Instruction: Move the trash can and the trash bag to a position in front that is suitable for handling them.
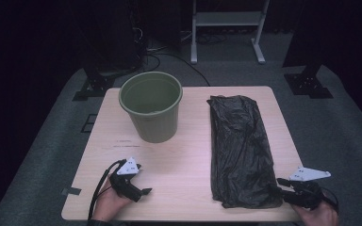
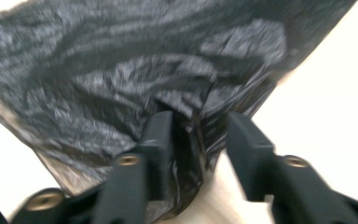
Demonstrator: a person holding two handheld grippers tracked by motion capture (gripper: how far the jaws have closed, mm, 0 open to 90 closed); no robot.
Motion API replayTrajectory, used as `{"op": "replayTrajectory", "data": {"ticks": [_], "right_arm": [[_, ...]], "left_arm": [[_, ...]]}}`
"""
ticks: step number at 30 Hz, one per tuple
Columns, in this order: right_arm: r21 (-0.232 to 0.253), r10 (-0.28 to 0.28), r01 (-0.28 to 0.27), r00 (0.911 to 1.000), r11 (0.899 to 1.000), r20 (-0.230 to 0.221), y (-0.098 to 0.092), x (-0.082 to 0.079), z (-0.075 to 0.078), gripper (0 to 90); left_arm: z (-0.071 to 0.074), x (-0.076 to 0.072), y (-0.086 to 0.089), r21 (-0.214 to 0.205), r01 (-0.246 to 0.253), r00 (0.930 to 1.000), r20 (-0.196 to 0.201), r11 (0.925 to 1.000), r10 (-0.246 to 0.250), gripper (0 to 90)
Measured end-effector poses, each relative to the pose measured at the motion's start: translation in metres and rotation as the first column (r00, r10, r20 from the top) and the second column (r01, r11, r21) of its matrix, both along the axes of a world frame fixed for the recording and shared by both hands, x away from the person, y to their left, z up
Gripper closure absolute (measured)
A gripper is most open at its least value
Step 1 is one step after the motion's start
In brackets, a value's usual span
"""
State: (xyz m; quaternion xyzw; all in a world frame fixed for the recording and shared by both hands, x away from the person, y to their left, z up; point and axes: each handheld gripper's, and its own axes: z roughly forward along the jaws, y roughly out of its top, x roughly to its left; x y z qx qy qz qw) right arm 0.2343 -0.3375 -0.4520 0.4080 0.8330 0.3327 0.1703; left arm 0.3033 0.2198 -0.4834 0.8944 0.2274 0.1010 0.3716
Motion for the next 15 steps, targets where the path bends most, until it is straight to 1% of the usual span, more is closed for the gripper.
{"op": "replayTrajectory", "data": {"ticks": [1,2,3,4,5,6,7,8,9,10,11,12,13,14,15], "right_arm": [[0.006,0.0,-0.001,1.0,1.0,0.009,0.0,0.0,0.004,50.2],[0.029,0.002,-0.003,0.9996,1.0,0.027,0.002,0.001,0.01,42.1],[0.038,0.003,-0.004,0.9994,0.999,0.035,0.004,0.002,0.014,39.7],[0.038,0.003,-0.004,0.9994,0.999,0.035,0.004,0.002,0.014,39.7],[0.06,0.017,-0.02,0.9987,0.998,0.048,0.009,0.007,0.019,34.6],[0.06,0.017,-0.02,0.9987,0.998,0.048,0.009,0.007,0.019,34.6],[0.064,0.024,-0.027,0.9985,0.998,0.049,0.018,0.015,0.023,31.3],[0.059,0.034,-0.037,0.998,0.998,0.053,0.023,0.02,0.024,30.8],[0.066,0.042,-0.045,0.9977,0.997,0.053,0.029,0.025,0.026,30.5],[0.066,0.042,-0.045,0.9977,0.997,0.053,0.029,0.025,0.026,30.5],[0.071,0.059,-0.064,0.9964,0.995,0.06,0.041,0.036,0.029,30.5],[0.071,0.059,-0.064,0.9964,0.995,0.06,0.041,0.036,0.029,30.5],[0.057,0.079,-0.082,0.9956,0.995,0.05,0.055,0.047,0.031,30.1],[0.057,0.079,-0.082,0.9956,0.995,0.05,0.055,0.047,0.031,30.1],[0.053,0.083,-0.086,0.9953,0.995,0.049,0.061,0.053,0.032,30.1]], "left_arm": [[0.0,0.0,0.0,0.0,-0.001,1.0,0.0,1.0,0.001,0.0],[0.0,0.0,0.0,0.0,-0.001,1.0,0.0,1.0,0.001,0.0],[0.0,0.0,0.0,0.0,-0.001,1.0,0.0,1.0,0.001,0.0],[0.0,0.0,0.0,0.0,-0.001,1.0,0.0,1.0,0.001,0.0],[0.0,0.0,0.0,0.0,-0.002,1.0,0.0,1.0,0.002,0.0],[0.0,0.0,0.0,0.0,-0.002,1.0,0.0,1.0,0.002,0.0],[0.0,0.0,0.0,0.0,-0.003,1.0,-0.001,1.0,0.003,0.0],[0.0,0.0,0.0,0.001,-0.003,1.0,-0.001,1.0,0.003,0.0],[0.0,0.0,0.0,0.0,-0.005,1.0,0.0,1.0,0.005,0.0],[0.0,0.0,0.0,0.0,-0.005,1.0,0.0,1.0,0.005,0.0],[0.0,0.0,0.0,0.001,-0.005,1.0,-0.001,1.0,0.005,0.0],[0.0,0.0,0.0,0.001,-0.005,1.0,-0.001,1.0,0.005,0.0],[0.0,0.0,0.0,0.001,-0.005,1.0,0.0,1.0,0.005,0.0],[0.0,0.0,0.0,0.001,-0.005,1.0,0.0,1.0,0.005,0.0],[0.0,0.0,0.0,0.0,-0.005,1.0,0.0,1.0,0.005,0.0]]}}
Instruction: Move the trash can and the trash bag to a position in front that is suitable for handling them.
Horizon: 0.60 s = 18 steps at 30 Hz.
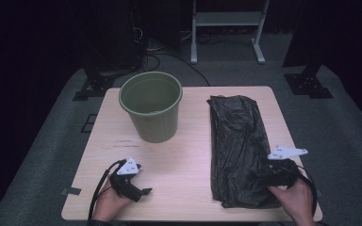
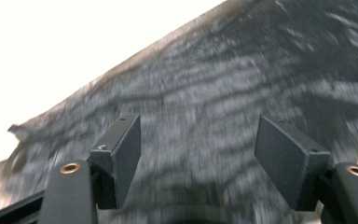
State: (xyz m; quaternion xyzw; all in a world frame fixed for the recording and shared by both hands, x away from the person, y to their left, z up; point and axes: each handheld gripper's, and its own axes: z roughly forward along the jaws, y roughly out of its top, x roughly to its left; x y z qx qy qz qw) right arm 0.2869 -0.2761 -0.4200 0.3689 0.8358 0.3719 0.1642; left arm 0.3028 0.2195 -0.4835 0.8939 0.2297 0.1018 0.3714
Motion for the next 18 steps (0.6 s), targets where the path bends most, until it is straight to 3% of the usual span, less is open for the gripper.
{"op": "replayTrajectory", "data": {"ticks": [1,5,7,11,12,15,18], "right_arm": [[0.008,0.013,-0.013,0.9999,1.0,-0.009,0.012,0.012,0.001,30.1],[0.018,0.033,-0.033,0.9993,0.999,-0.015,0.03,0.029,-0.001,30.1],[0.026,0.051,-0.05,0.9981,0.998,-0.035,0.047,0.046,-0.004,30.0],[0.036,0.054,-0.052,0.9973,0.998,-0.049,0.061,0.064,-0.008,30.0],[0.034,0.053,-0.051,0.9969,0.998,-0.058,0.07,0.076,-0.013,30.1],[0.031,0.045,-0.043,0.9972,0.999,-0.059,0.077,0.086,-0.02,30.2],[0.021,0.041,-0.039,0.994,0.999,-0.101,0.091,0.1,-0.037,30.4]], "left_arm": [[0.0,0.0,0.0,0.001,0.0,1.0,-0.001,1.0,0.0,0.0],[0.0,0.0,0.0,0.001,-0.001,1.0,0.0,1.0,0.001,0.0],[0.0,0.0,0.0,0.001,0.0,1.0,0.0,1.0,0.0,0.0],[0.0,0.0,0.0,0.001,0.0,1.0,0.0,1.0,0.0,0.0],[0.0,0.0,0.0,0.0,-0.001,1.0,0.0,1.0,0.001,0.0],[0.0,0.0,0.0,0.0,-0.001,1.0,0.0,1.0,0.001,0.0],[0.0,0.0,0.0,0.001,0.0,1.0,0.0,1.0,0.0,0.0]]}}
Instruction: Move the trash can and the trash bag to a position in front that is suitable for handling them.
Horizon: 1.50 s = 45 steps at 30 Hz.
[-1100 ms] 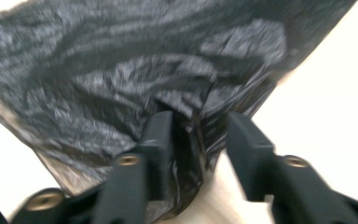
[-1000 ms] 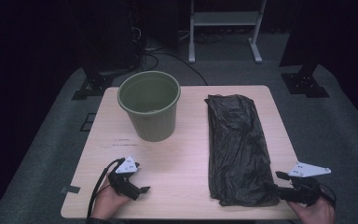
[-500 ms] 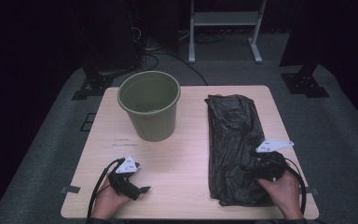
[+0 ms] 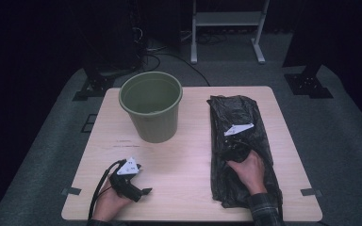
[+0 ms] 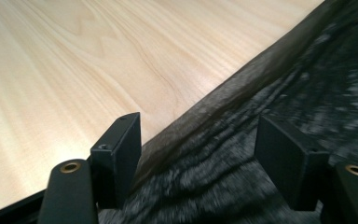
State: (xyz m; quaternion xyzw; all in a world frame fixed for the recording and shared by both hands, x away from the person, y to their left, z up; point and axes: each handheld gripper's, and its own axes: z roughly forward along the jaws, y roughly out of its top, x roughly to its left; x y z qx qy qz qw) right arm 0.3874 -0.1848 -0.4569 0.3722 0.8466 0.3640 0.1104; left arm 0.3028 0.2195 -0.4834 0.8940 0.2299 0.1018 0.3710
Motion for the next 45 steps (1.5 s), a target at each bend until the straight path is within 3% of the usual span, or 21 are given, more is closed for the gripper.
{"op": "replayTrajectory", "data": {"ticks": [4,8,14,15,16,23,27,34,36,37,45], "right_arm": [[-0.041,-0.01,0.01,0.9999,0.999,0.011,0.008,0.005,-0.008,31.5],[-0.08,-0.022,0.023,0.9997,0.997,0.007,0.013,0.009,-0.014,40.2],[-0.058,-0.03,0.031,0.9992,0.998,0.028,0.009,0.005,-0.015,77.4],[-0.058,-0.03,0.031,0.9992,0.998,0.028,0.009,0.005,-0.015,77.4],[-0.039,-0.02,0.021,0.9996,0.999,0.022,0.007,0.003,-0.016,87.5],[-0.061,0.03,-0.03,0.9995,0.998,0.003,0.003,-0.004,-0.012,89.2],[-0.056,0.055,-0.054,0.9983,0.997,0.018,-0.007,-0.017,-0.009,89.2],[-0.039,0.108,-0.107,0.9939,0.993,0.025,-0.032,-0.06,-0.004,89.1],[-0.04,0.113,-0.112,0.9933,0.993,0.024,-0.035,-0.066,-0.003,89.1],[-0.042,0.123,-0.121,0.992,0.992,0.03,-0.04,-0.077,-0.001,89.1],[-0.064,0.135,-0.134,0.9906,0.989,0.022,-0.06,-0.111,-0.008,88.1]], "left_arm": [[0.0,0.0,0.0,0.0,0.0,1.0,0.0,1.0,0.0,0.0],[0.0,0.0,0.0,0.0,0.0,1.0,-0.001,1.0,0.0,0.0],[0.0,0.0,0.0,-0.001,0.0,1.0,0.0,1.0,0.0,0.0],[0.0,0.0,0.0,-0.001,0.0,1.0,0.0,1.0,0.0,0.0],[0.0,0.0,0.0,-0.001,0.0,1.0,0.0,1.0,0.0,0.0],[0.0,0.0,0.0,-0.001,0.0,1.0,0.0,1.0,0.0,0.0],[0.0,0.0,0.0,0.0,-0.001,1.0,0.0,1.0,0.001,0.0],[0.0,-0.001,0.0,0.0,-0.007,1.0,0.0,1.0,0.007,0.0],[0.0,-0.001,-0.001,0.0,-0.008,1.0,0.0,1.0,0.008,0.0],[0.0,-0.001,-0.001,0.0,-0.009,1.0,0.0,1.0,0.009,0.0],[0.0,-0.002,-0.001,-0.001,-0.01,1.0,0.001,1.0,0.01,0.0]]}}
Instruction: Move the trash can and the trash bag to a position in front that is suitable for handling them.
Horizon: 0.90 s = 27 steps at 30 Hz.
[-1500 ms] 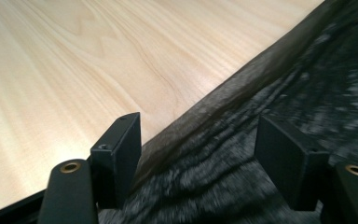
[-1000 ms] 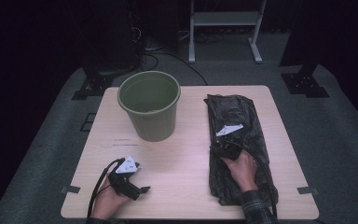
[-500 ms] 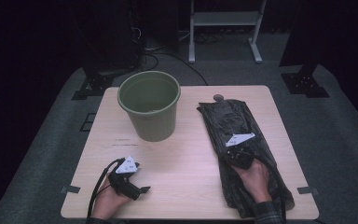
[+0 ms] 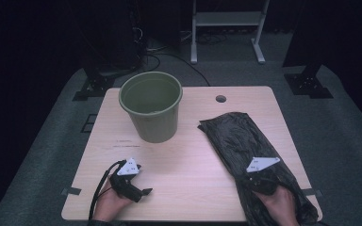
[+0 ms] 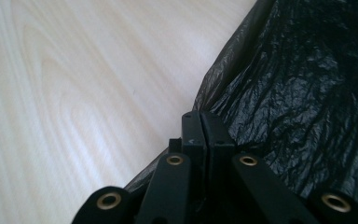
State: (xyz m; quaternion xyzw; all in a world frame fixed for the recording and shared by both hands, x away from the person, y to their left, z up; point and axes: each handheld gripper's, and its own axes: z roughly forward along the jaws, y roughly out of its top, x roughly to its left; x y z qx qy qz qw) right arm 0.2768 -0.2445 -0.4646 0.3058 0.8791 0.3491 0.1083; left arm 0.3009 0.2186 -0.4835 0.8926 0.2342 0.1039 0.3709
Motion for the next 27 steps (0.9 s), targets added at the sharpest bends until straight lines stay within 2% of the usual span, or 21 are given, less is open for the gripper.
{"op": "replayTrajectory", "data": {"ticks": [3,5,6,7,8,9,10,11,13,14,15,17,20,23,27], "right_arm": [[0.013,-0.002,0.002,1.0,1.0,0.001,-0.003,-0.006,0.001,79.7],[0.029,-0.012,0.011,0.9998,1.0,0.017,-0.004,-0.006,0.005,65.9],[0.043,-0.031,0.029,0.999,0.999,0.031,-0.006,-0.005,0.011,48.9],[0.056,-0.052,0.05,0.9979,0.997,0.037,-0.006,-0.003,0.013,41.8],[0.056,-0.052,0.05,0.9979,0.997,0.037,-0.006,-0.003,0.013,41.8],[0.074,-0.099,0.095,0.9936,0.993,0.055,-0.008,0.004,0.017,30.3],[0.075,-0.129,0.125,0.9901,0.989,0.055,-0.009,0.008,0.017,26.4],[0.075,-0.129,0.125,0.9901,0.989,0.055,-0.009,0.008,0.017,26.4],[0.044,-0.182,0.18,0.9819,0.983,0.052,-0.013,0.024,0.01,20.2],[0.044,-0.182,0.18,0.9819,0.983,0.052,-0.013,0.024,0.01,20.2],[0.025,-0.206,0.205,0.9778,0.978,0.039,-0.015,0.034,0.003,16.3],[0.014,-0.218,0.218,0.9752,0.976,0.036,-0.017,0.041,-0.003,15.4],[0.019,-0.226,0.225,0.9736,0.974,0.032,-0.018,0.046,-0.008,13.7],[0.001,-0.225,0.225,0.9739,0.974,0.033,-0.016,0.05,-0.016,13.3],[0.028,-0.216,0.215,0.9755,0.976,0.041,-0.017,0.05,-0.019,12.8]], "left_arm": [[0.0,0.0,0.0,0.0,0.0,1.0,0.0,1.0,0.0,0.0],[0.0,0.0,0.0,0.0,0.0,1.0,0.0,1.0,0.0,0.0],[0.0,0.0,0.0,0.0,-0.001,1.0,0.0,1.0,0.001,0.0],[0.0,0.0,0.0,0.0,-0.001,1.0,0.0,1.0,0.001,0.0],[0.0,0.0,0.0,0.0,-0.001,1.0,0.0,1.0,0.001,0.0],[0.0,0.0,0.0,0.0,-0.001,1.0,0.0,1.0,0.001,0.0],[0.0,0.0,0.0,0.0,-0.001,1.0,0.0,1.0,0.001,0.0],[0.0,0.0,0.0,0.0,-0.001,1.0,0.0,1.0,0.001,0.0],[0.0,0.0,0.0,0.0,-0.001,1.0,0.0,1.0,0.001,0.0],[0.0,0.0,0.0,0.0,-0.001,1.0,0.0,1.0,0.001,0.0],[0.0,0.0,0.0,-0.001,-0.001,1.0,0.0,1.0,0.001,0.0],[0.0,0.0,0.0,-0.001,-0.001,1.0,0.0,1.0,0.001,0.0],[0.0,0.0,0.0,0.001,-0.003,1.0,0.0,1.0,0.003,0.0],[0.0,0.0,0.0,0.001,-0.005,1.0,0.0,1.0,0.005,0.0],[0.0,-0.001,0.0,0.001,-0.021,0.9998,0.001,0.9998,0.021,0.0]]}}
